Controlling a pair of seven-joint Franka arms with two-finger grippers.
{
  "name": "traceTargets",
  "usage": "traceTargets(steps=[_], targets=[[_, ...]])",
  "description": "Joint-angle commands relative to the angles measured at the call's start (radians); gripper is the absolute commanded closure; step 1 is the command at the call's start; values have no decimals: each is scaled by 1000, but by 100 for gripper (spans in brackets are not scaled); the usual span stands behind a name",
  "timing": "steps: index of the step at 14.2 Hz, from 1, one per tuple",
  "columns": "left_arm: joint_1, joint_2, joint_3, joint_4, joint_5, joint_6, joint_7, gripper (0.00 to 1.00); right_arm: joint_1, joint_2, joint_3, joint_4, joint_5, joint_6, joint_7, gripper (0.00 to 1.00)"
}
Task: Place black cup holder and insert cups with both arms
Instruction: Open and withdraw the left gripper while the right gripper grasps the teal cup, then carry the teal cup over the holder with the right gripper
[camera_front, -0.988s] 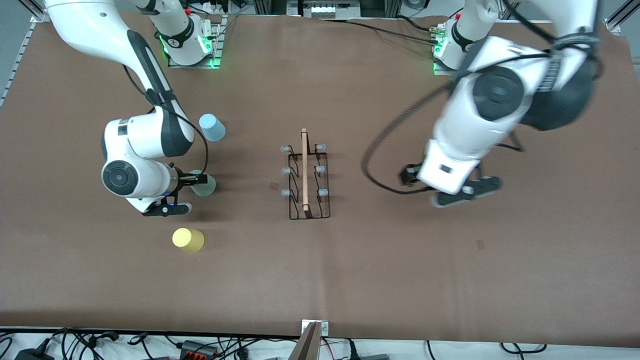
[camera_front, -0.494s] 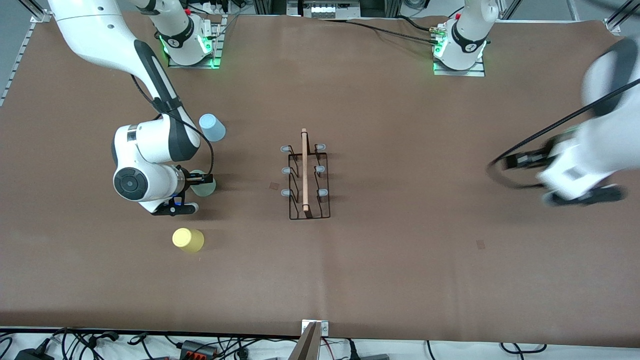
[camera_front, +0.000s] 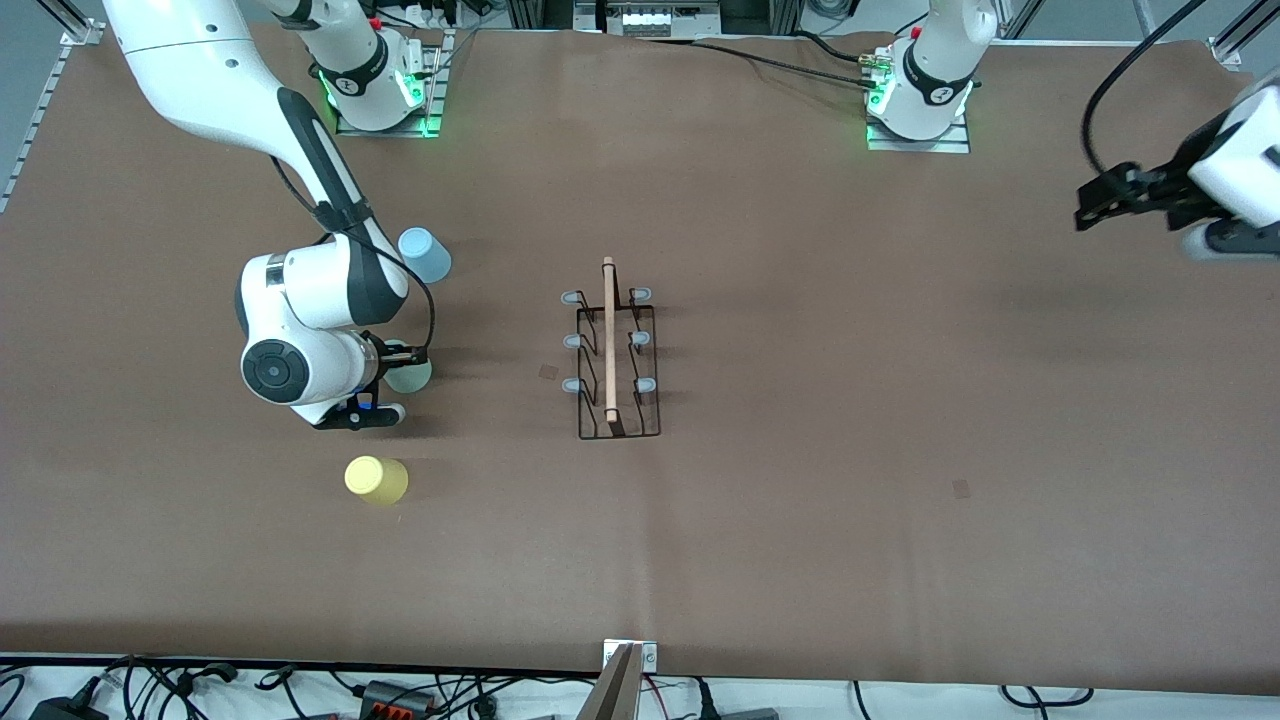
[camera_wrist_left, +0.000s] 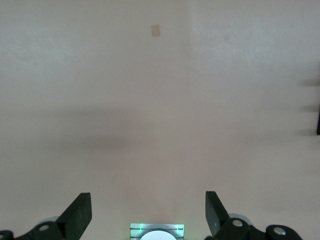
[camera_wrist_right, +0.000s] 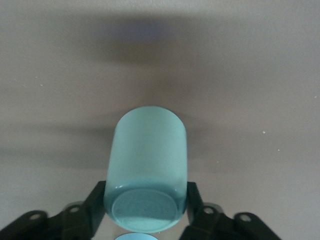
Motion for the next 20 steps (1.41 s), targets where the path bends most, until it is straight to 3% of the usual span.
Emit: traceTargets(steps=[1,5,7,9,13,16,20], targets=[[0,-94,-5,-136,-17,86,12,0,5,-30,-1,63,16,-41,-5,73],[3,-52,-2,-83,-17,85,30,0,64,-45,14,298,20,-291,10,73],[2,-48,-5,-65,-12,83,21,0,118,-48,23,355,74,-356,59,73],[5,-45,4,-64,-14,82,15,0,178,-54,29,361,125,-371,131,73],[20,-38,7,-66,-17,68,27,0,302,-60,32,361,140,-359,270,73],[20,-36,6,-66,-17,62,27,0,330,-59,32,361,215,-358,321,73],[20,-36,-2,-63,-17,42,25,0,373,-44,31,358,221,-344,323,73]])
